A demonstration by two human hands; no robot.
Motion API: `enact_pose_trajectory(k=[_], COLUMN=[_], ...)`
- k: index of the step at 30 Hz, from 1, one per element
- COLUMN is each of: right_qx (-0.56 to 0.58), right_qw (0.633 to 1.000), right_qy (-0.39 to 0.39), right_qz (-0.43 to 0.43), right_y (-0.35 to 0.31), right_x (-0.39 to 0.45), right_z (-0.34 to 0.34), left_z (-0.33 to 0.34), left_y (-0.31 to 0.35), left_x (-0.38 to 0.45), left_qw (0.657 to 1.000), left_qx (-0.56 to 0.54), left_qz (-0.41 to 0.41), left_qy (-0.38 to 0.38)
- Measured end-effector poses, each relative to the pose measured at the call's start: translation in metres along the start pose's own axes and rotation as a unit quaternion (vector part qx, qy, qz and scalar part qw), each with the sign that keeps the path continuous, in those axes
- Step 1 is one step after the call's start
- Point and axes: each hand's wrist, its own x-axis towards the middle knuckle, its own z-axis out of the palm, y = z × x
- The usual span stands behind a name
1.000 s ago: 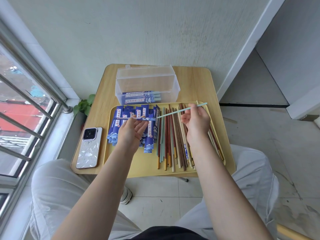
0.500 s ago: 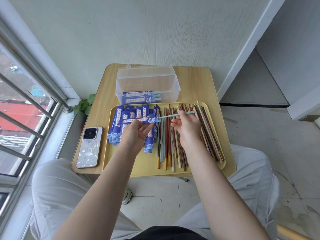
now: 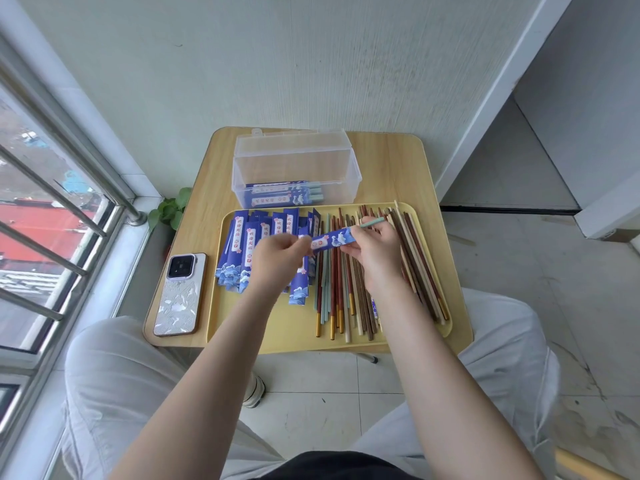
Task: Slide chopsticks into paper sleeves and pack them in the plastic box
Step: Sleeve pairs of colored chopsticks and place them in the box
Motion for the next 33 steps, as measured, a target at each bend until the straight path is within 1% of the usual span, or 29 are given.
enact_pose_trajectory(k=[1,2,3,4,6,7,8,10,13,15,16,17,18,20,22,23,24,25,27,28,29,31,33], right_qx=[-0.015,-0.031,-0.049,-0.068,-0.100,-0.119,-0.144,-0.213,-0.308,-0.326,-0.349,-0.399,-0.464,-0.590,-0.685,-0.716,-0.735,-0.745,-0.751,-0.746,-0.735,-0.703,-0.666], right_qw=[1.000,0.999,0.997,0.995,0.989,0.985,0.980,0.964,0.935,0.933,0.926,0.904,0.870,0.785,0.705,0.676,0.657,0.647,0.643,0.649,0.662,0.698,0.737], right_qy=[-0.016,-0.037,-0.057,-0.075,-0.105,-0.119,-0.131,-0.141,-0.137,-0.103,-0.087,-0.086,-0.104,-0.151,-0.156,-0.146,-0.136,-0.131,-0.132,-0.133,-0.134,-0.128,-0.104], right_qz=[-0.002,0.000,0.000,-0.003,-0.021,-0.030,-0.040,-0.071,-0.110,-0.108,-0.114,-0.125,-0.130,-0.113,-0.100,-0.099,-0.099,-0.094,-0.076,-0.069,-0.061,-0.050,-0.056], right_y=[-0.002,-0.003,-0.004,-0.005,-0.006,-0.006,-0.004,-0.001,0.004,0.005,0.006,0.007,0.010,0.018,0.027,0.029,0.031,0.033,0.036,0.037,0.037,0.035,0.031], right_x=[0.000,0.000,-0.001,-0.002,-0.004,-0.005,-0.005,-0.006,-0.005,-0.003,-0.001,0.000,0.000,-0.003,-0.008,-0.011,-0.014,-0.017,-0.021,-0.023,-0.024,-0.024,-0.021], right_z=[-0.002,-0.003,-0.004,-0.003,-0.001,0.001,0.003,0.006,0.011,0.012,0.012,0.010,0.009,0.012,0.019,0.023,0.026,0.029,0.034,0.035,0.036,0.034,0.029], left_z=[-0.001,-0.003,-0.005,-0.005,-0.003,-0.001,0.002,0.008,0.012,0.012,0.010,0.009,0.007,0.005,0.005,0.006,0.007,0.008,0.008,0.009,0.009,0.009,0.008], left_y=[0.002,0.005,0.008,0.009,0.010,0.010,0.008,0.003,-0.008,-0.014,-0.017,-0.020,-0.022,-0.024,-0.025,-0.026,-0.027,-0.029,-0.031,-0.032,-0.032,-0.032,-0.032], left_x=[0.001,0.003,0.004,0.005,0.007,0.007,0.006,0.004,0.000,-0.001,0.000,0.002,0.003,0.006,0.008,0.009,0.010,0.011,0.012,0.012,0.013,0.012,0.011], left_qw=[0.995,0.983,0.972,0.965,0.948,0.941,0.944,0.959,0.972,0.983,0.989,0.993,0.995,0.998,0.998,0.997,0.997,0.996,0.994,0.994,0.993,0.993,0.993], left_qx=[0.057,0.112,0.166,0.208,0.262,0.265,0.243,0.169,0.115,0.059,0.034,0.016,0.005,-0.001,0.000,-0.002,-0.003,-0.003,-0.002,-0.002,-0.003,-0.004,-0.014], left_qz=[0.065,0.119,0.153,0.160,0.121,0.098,0.075,0.034,0.010,-0.016,-0.030,-0.040,-0.046,-0.051,-0.059,-0.065,-0.073,-0.082,-0.095,-0.098,-0.100,-0.102,-0.100], left_qy=[0.054,0.080,0.064,0.008,-0.135,-0.185,-0.211,-0.223,-0.206,-0.171,-0.143,-0.113,-0.085,-0.046,-0.030,-0.030,-0.032,-0.034,-0.046,-0.052,-0.057,-0.060,-0.064])
